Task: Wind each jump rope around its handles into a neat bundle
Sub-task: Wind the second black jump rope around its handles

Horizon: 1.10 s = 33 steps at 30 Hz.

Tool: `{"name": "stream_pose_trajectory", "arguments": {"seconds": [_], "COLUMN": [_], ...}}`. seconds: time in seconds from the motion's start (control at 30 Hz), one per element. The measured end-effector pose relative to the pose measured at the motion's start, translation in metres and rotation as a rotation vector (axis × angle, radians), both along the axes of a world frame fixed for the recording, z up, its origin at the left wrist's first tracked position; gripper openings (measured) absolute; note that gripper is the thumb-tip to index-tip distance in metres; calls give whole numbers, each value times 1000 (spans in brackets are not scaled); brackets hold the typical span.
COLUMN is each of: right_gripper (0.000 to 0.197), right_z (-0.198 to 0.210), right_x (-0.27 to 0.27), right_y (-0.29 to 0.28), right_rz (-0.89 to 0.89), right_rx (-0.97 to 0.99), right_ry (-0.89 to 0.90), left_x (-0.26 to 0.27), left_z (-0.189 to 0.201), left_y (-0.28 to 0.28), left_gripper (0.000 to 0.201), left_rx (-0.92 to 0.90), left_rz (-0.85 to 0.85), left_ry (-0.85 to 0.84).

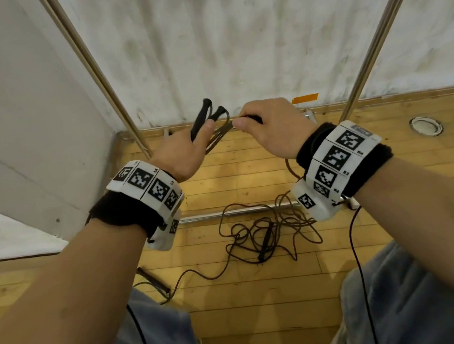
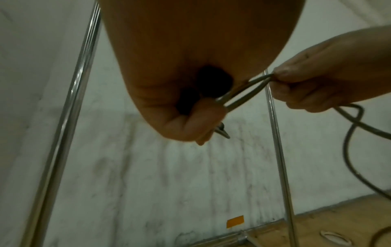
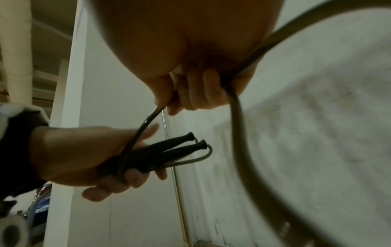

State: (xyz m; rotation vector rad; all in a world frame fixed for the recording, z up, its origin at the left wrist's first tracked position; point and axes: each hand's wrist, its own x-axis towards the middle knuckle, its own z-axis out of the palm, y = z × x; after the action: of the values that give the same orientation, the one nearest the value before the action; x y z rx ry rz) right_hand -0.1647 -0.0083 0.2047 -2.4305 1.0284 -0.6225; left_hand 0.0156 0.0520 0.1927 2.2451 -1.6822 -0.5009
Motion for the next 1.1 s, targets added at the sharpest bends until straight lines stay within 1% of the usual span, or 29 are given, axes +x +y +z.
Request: {"name": "stream_pose_trajectory", "arguments": {"seconds": [0.07,0.13,0.17,0.23,0.3,0.33,0.47,0.53,0.63,0.7,0.77,0.83,0.87,0.93,1.0,1.03,1.1], "right_gripper": [30,29,29,29,30,29,29,32,31,32,32,19,18,16,28,31,25], "right_z": [2,4,4,6,8,8,12,15,21,22,20,17,15,12,8,6,2], "right_x": [-2,-3,-4,-3,-2,-2,-9,-13,-22,-26,-26,-22,-20,-17,-14,-12,-7], "right_y": [-3,-4,-4,-3,-3,-3,-11,-17,-26,-29,-30,-29,-28,-25,-23,-23,-19], "right_rz": [-22,-36,-40,-41,-52,-67,-158,-171,-128,-77,-46,-33,-33,-35,-70,-101,-138], "right_rx": [-11,-23,-28,-38,-47,-47,29,83,237,363,485,589,616,618,574,555,489], "right_ry": [-32,-58,-72,-84,-76,-73,-66,-74,-100,-196,-348,-472,-505,-524,-512,-491,-425], "left_x": [-7,-12,-14,-19,-24,-27,-30,-28,-24,-22,-19,-16,-16,-17,-18,-19,-20], "left_z": [1,1,1,0,-1,-1,2,7,17,26,35,40,42,45,44,43,40], "left_y": [2,4,4,3,4,5,9,10,15,18,19,21,22,22,22,21,18], "left_gripper": [60,53,47,29,11,7,18,20,14,14,11,13,16,20,11,6,3], "left_rx": [29,44,54,91,127,139,147,129,104,71,21,-7,-15,-39,-90,-119,-174], "left_rz": [-76,-150,-180,-209,-217,-222,-270,-314,-404,-456,-445,-400,-385,-359,-302,-257,-168], "left_ry": [40,7,-40,-111,-111,-108,-94,-45,46,127,231,379,451,568,642,652,680]}}
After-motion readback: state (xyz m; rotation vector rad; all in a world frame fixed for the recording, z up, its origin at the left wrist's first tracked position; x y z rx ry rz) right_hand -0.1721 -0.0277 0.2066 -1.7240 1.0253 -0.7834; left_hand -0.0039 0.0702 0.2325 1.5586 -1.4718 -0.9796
